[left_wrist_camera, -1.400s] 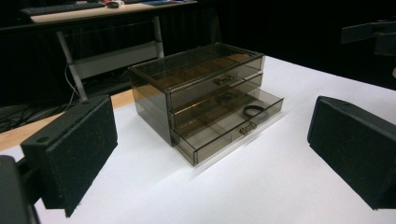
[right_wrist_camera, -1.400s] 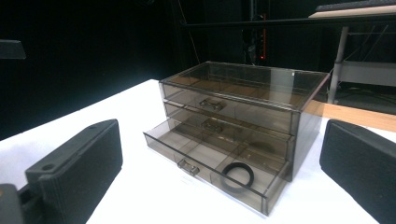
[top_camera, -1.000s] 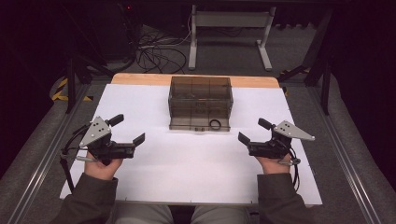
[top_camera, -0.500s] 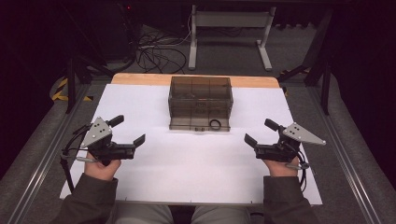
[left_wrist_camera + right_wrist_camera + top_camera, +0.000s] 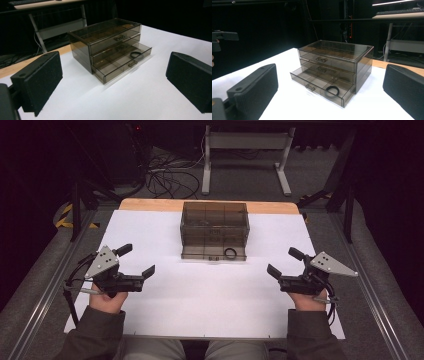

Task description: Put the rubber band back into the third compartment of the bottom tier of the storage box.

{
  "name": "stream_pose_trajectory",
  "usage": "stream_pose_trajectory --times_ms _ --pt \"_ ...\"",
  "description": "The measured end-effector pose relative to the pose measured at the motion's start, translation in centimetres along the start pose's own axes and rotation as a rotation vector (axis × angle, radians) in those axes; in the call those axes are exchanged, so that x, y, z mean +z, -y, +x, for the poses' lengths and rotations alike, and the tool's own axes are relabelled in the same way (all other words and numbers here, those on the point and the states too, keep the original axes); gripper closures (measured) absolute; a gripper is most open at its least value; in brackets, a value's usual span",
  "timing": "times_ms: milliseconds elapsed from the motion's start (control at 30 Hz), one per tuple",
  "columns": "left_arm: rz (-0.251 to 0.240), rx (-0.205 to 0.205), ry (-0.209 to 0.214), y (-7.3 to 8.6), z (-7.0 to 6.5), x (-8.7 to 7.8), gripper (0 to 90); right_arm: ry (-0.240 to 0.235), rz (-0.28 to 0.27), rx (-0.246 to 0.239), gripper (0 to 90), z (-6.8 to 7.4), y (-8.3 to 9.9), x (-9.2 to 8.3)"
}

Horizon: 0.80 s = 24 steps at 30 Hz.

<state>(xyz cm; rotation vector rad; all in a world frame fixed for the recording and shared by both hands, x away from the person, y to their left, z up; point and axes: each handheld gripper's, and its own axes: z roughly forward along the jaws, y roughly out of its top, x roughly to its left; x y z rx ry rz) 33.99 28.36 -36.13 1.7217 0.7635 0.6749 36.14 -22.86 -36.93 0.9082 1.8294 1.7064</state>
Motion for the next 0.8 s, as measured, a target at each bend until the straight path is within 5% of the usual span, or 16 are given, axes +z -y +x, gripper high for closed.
stream_pose_trajectory --times_ms 800 --pt "-0.01 -0.005 0.004 -0.2 0.3 -0.5 1.4 0.001 -0.03 -0.007 1.3 -0.6 -0.8 -1.3"
